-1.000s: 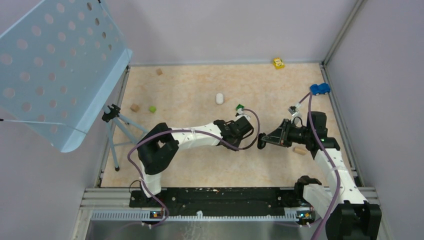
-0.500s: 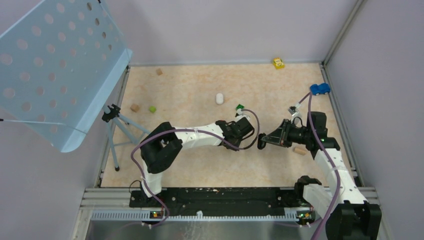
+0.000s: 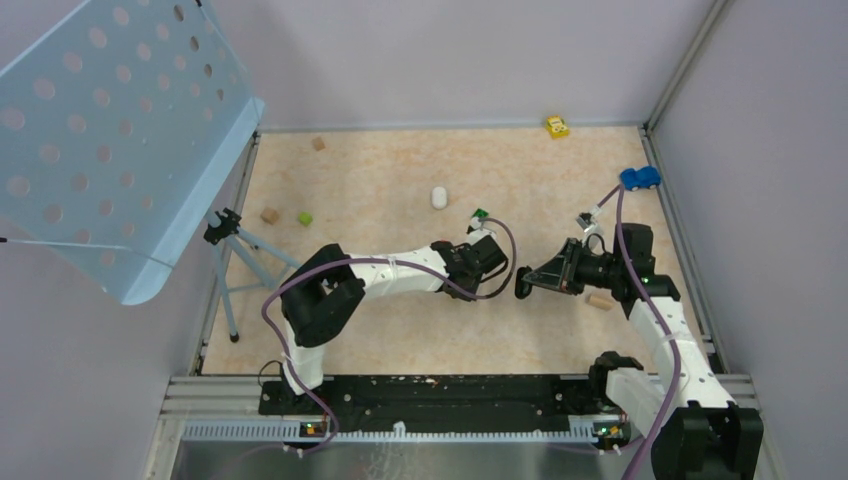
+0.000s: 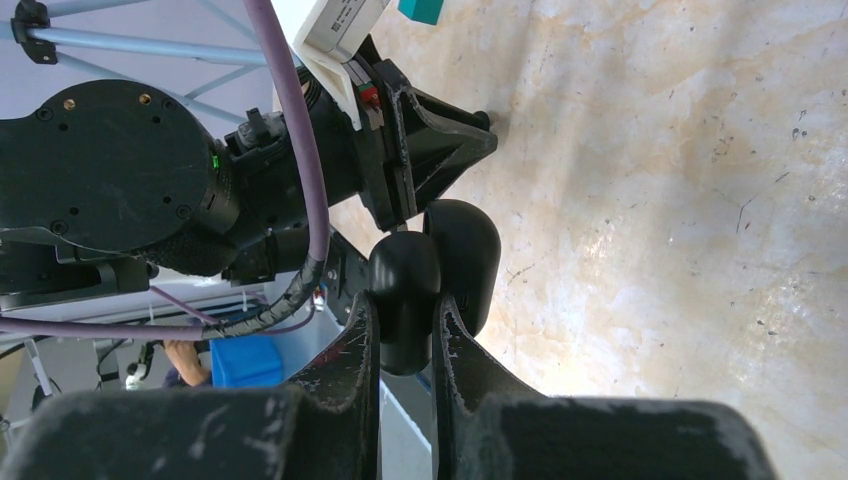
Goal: Insert the wireless bluetooth earbuds into the charging case
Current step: Pick up the left earbud from the center of the board.
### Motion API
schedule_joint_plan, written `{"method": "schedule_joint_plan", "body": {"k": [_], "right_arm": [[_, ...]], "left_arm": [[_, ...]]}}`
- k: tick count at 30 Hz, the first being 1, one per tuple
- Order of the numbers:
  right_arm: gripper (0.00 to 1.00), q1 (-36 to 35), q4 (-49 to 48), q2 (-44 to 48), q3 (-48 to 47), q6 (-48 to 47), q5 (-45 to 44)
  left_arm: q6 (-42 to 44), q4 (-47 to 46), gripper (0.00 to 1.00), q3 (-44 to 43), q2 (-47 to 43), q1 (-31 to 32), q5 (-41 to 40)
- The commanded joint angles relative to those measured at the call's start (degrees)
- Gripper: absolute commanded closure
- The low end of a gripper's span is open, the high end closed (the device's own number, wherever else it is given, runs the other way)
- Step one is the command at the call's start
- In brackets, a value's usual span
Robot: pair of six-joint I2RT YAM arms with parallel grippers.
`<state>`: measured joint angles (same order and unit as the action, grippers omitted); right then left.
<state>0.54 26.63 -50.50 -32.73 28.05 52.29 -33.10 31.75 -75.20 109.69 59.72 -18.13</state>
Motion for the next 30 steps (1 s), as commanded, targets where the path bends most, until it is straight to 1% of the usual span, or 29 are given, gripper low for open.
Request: {"method": "schedule_joint_plan", "body": {"k": [1,5,13,19,28,30], "right_arm": [[1.00,-0.2,-1.6,-0.1,-2.3,-0.7,0.6],[1.00,-0.2,-1.7,-0.3,-2.1,-0.7,0.6],[1.00,-0.2,-2.1,-0.3,-1.8,-0.6,0.8],[1.00,-0.2,-2.3,-0.4,-1.7,-0.6,0.8],[1.00,-0.2,-2.6,-0.6,-2.0,-0.4,0.8],[1.00,-0.2,-2.7,-0.7,-2.1,-0.3,0.8]], "left_arm": [[-1.4,1.8,0.72,1.0,-1.3,0.3,-1.9],[-2.1,2.7,0.74,0.9,-1.7,0.3,-2.9],[-2.7,4.2,0.75,0.7,-2.1,0.2,-4.0],[-3.3,5.0,0.79,0.5,-2.6,0.3,-4.3],[-3.5,6.3,0.79,0.0,-2.1,0.2,-4.9],[-3.5,6.3,0.81,0.0,-2.2,0.3,-5.0]]}}
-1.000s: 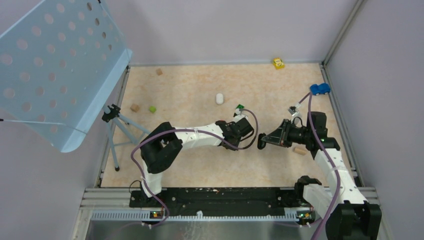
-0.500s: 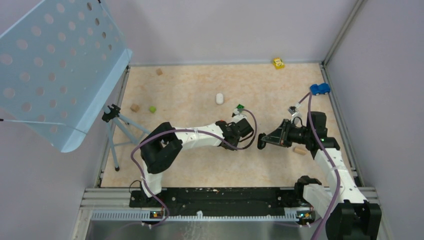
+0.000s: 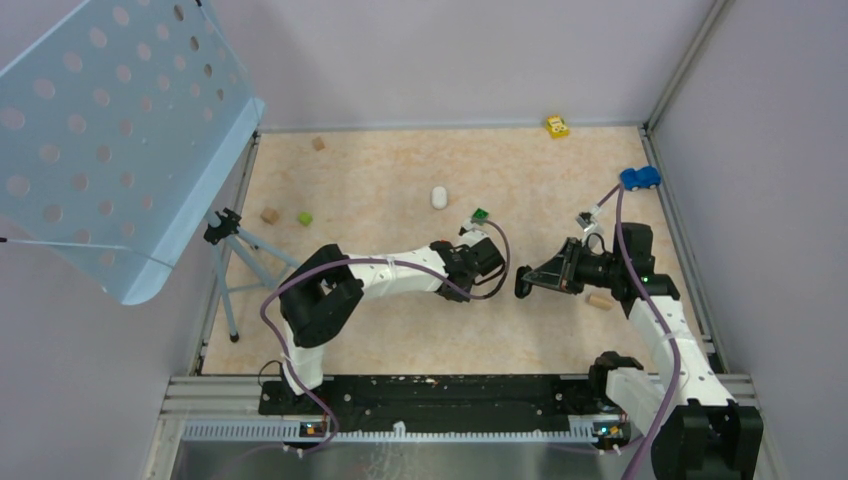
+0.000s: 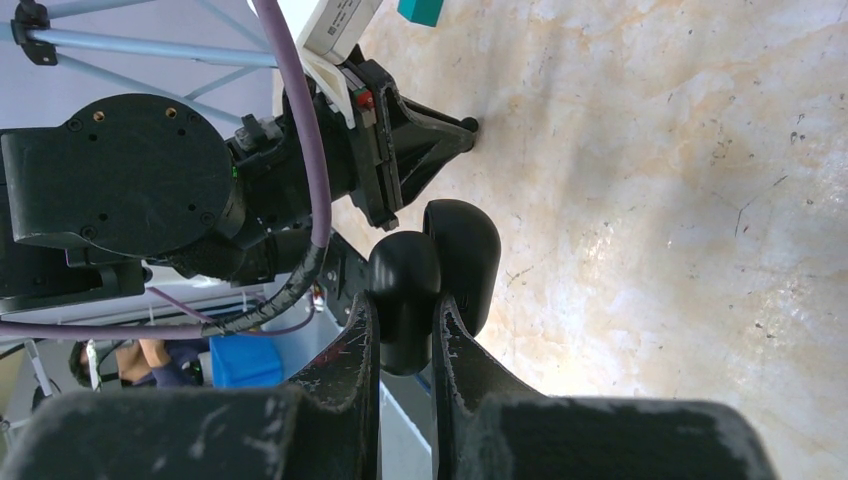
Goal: Insert the wireless bluetooth earbuds into the charging case
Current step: Pick up the left earbud from the center of the board, then insert the left earbud into the left side groove of the charging case.
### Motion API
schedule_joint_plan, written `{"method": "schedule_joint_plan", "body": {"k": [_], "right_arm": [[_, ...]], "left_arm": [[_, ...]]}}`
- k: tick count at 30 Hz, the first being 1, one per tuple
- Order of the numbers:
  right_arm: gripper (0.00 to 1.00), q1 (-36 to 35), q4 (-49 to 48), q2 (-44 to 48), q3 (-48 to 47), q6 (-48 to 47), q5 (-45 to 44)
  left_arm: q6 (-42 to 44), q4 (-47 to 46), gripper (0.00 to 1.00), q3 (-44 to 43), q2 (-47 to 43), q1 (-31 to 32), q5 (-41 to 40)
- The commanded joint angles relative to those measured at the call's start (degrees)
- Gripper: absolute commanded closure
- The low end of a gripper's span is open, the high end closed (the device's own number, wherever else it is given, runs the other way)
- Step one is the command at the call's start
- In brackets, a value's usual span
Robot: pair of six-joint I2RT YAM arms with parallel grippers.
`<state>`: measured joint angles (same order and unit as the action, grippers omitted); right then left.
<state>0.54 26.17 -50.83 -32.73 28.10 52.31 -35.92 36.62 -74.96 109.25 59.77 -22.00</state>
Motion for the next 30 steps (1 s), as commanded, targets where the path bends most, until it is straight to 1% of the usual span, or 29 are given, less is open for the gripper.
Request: {"method": "schedule_joint_plan", "body": {"k": [1,8,11,14,17,18,21,23,25,28,30], "right_arm": [[1.00,-0.2,-2.2,-0.3,-2.1,-0.3,0.8],[1.00,-0.2,-2.4,-0.5,-2.5,-0.2,1.0],[1.00,-0.2,-2.8,-0.4,-2.7,-0.5,2.1],[1.00,-0.2,-2.9,-0.2,-2.6,-0.5,2.7],[1.00,-0.2,-4.3,-0.1,-1.9,0.5,3.8],[1.00,-1.6,-5.4,0.2,-1.4,1.2,4.2],[1.00,-2.6,-9.5,1.2,0.3,3.7,5.4],[1.00,-3.0,-11.6,1.9,1.1,4.6,6.0],[1.00,-3.4,-14.4,2.6,2.2,6.1,6.7],[1.00,-3.9,-19.4,3.8,3.9,9.3,6.8],[1.00,-3.9,-22.2,3.8,5.2,12.0,6.5]], "left_arm": [[-0.8,1.5,0.83,-0.3,-1.8,0.2,-1.2],[-1.4,2.6,1.00,-1.3,-4.1,0.2,-2.1],[-2.0,2.9,1.00,-1.6,-7.4,-0.1,-2.8],[-1.1,-0.4,1.00,-0.3,-12.8,-1.4,-1.3],[1.5,-8.9,1.00,2.7,-19.7,-4.4,4.9],[2.9,-12.7,1.00,4.5,-22.1,-5.3,7.7],[6.8,-26.5,1.00,11.1,-30.3,-6.2,13.3],[7.8,-36.5,1.00,16.1,-34.8,-6.3,16.6],[6.9,-43.2,1.00,19.5,-37.9,-6.4,19.9],[4.6,-48.5,1.00,21.9,-39.3,-6.4,25.7],[1.1,-51.7,1.00,23.5,-39.5,-6.4,28.3]]}}
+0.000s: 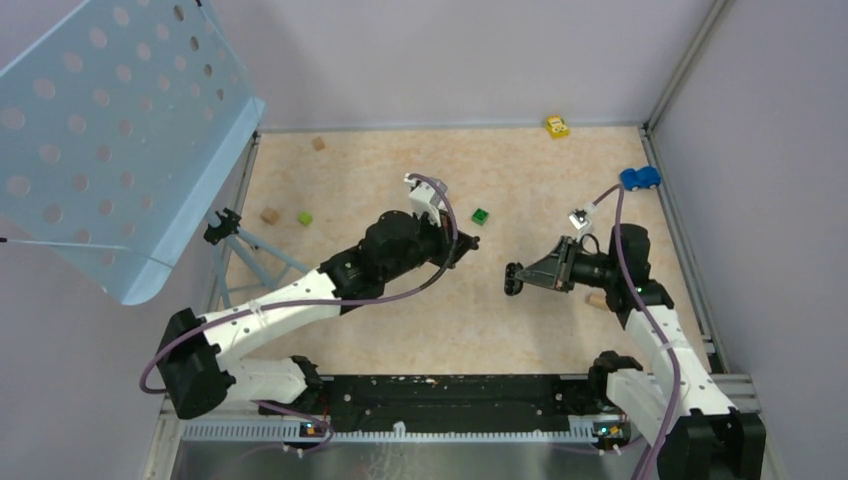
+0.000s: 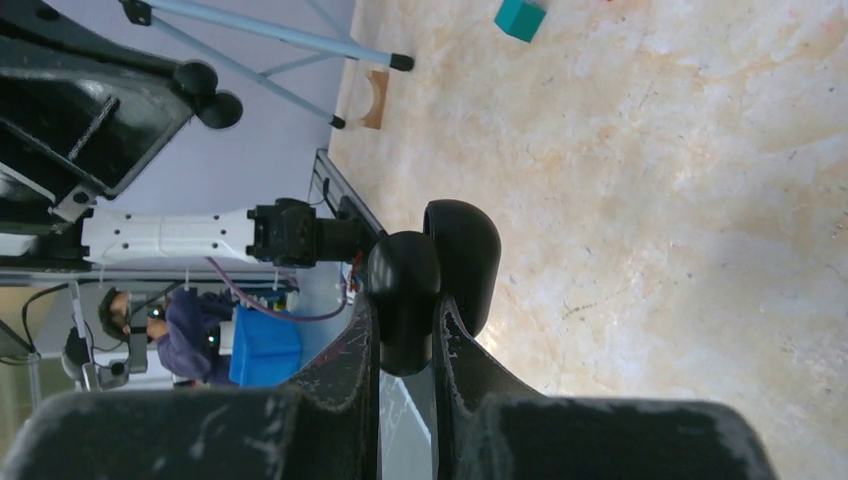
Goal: Insert the wireless bluetooth earbuds into the charging case
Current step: Insert the left earbud into the left side groove of the charging case.
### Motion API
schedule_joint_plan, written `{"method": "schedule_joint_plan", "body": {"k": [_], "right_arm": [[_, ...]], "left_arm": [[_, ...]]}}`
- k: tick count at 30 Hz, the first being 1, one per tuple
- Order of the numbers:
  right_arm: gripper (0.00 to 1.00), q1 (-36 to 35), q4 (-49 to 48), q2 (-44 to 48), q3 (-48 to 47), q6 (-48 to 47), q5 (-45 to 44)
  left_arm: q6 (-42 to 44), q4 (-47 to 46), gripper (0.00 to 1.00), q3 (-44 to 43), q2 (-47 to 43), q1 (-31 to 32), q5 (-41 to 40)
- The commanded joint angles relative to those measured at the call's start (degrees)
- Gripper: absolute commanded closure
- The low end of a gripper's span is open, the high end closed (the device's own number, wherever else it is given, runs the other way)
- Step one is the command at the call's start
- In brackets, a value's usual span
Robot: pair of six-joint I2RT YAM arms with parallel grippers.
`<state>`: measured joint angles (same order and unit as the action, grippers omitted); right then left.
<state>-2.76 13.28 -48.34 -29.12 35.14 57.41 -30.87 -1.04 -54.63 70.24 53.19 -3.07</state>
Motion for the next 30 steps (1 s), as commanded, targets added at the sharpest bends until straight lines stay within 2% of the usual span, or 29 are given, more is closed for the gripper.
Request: {"method": "schedule_joint_plan", "body": {"k": [1,6,11,17,22,30], "right_arm": [[1.00,-0.7,-11.1,1.2,2.3,6.5,1.2],[1.00,-1.1,-21.2,2.0,6.2,15.5,-0.2],[1.00,-2.0,-22.9,2.5,7.2,17.6,-0.8],[1.00,-2.7,-24.3,3.1,7.8,19.2,-1.3],[1.00,-3.3,-25.8,3.1,7.7,20.1,-1.3],[1.00,-4.6,-26.3,2.3,7.6,20.2,-1.6]], "left_arm": [[-5.9,-16.3,1.00,4.6,-0.4,0.2,10.4],[-13.2,-28.3,1.00,11.0,0.8,0.2,12.7],[-14.6,-34.6,1.00,13.9,0.9,0.4,11.2],[-14.8,-33.9,1.00,12.5,3.8,0.4,13.8],[-14.3,-27.7,1.00,8.8,6.1,0.4,14.9],[-14.0,-25.3,1.00,6.6,8.5,0.4,14.8]]}}
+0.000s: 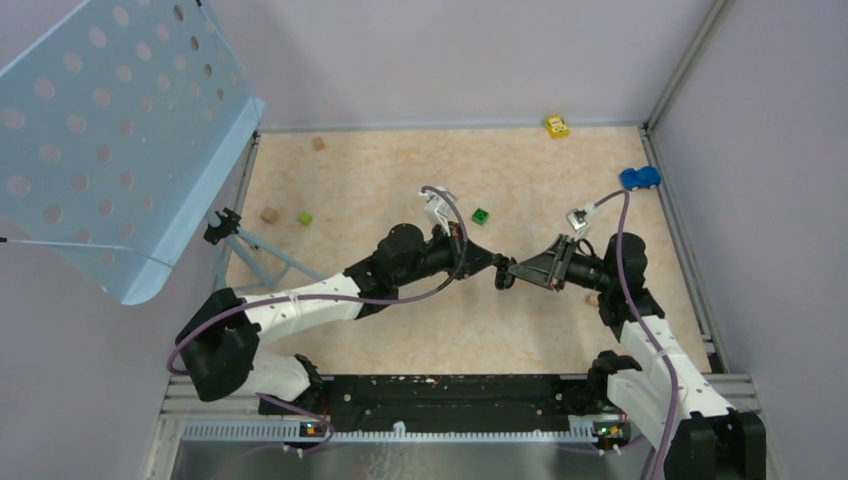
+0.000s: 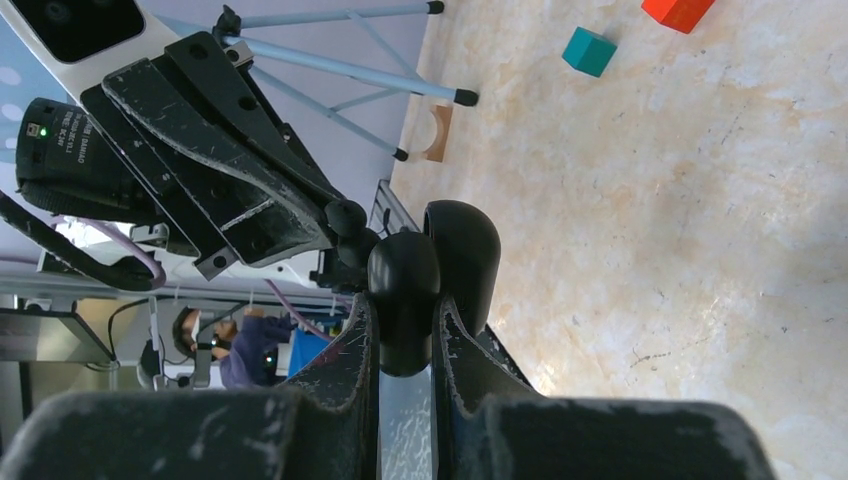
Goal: Insert the wireless bluetooth earbuds into the charging case
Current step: Insert the left earbud into the left side groove of the charging case.
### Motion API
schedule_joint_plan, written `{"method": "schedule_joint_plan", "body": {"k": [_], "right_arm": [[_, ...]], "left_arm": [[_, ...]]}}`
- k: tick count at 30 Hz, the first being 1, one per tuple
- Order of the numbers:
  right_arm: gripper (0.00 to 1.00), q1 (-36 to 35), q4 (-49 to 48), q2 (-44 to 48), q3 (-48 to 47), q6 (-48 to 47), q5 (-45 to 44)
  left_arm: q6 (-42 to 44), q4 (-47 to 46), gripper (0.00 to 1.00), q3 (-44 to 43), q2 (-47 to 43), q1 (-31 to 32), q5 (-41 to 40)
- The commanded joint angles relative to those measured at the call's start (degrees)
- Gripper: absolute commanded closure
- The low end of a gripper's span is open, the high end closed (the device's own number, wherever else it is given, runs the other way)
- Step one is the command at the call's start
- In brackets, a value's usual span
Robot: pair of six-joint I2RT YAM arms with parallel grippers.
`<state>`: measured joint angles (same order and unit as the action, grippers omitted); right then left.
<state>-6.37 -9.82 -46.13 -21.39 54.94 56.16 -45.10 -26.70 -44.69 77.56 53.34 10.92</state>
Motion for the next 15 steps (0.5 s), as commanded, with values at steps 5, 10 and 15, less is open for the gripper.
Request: {"method": "schedule_joint_plan", "body": {"k": [5,10,15], "right_arm": [[1.00,-1.5,-3.5,0.1,-0.2,0.6,-0.3],[1.00,-1.7,-3.4,0.1,-0.2,0.6,-0.4],[1.00,-2.1,-3.6,-0.2,-0.3,0.6,-0.4]], "left_arm": [[1.3,2.1,1.00,-4.1,1.9,0.3,0.4],[2.2,3.9,1.00,-4.8,2.5,0.3,0.0],[2.7,4.8,1.00,-5.5,3.2,0.3,0.9]]}}
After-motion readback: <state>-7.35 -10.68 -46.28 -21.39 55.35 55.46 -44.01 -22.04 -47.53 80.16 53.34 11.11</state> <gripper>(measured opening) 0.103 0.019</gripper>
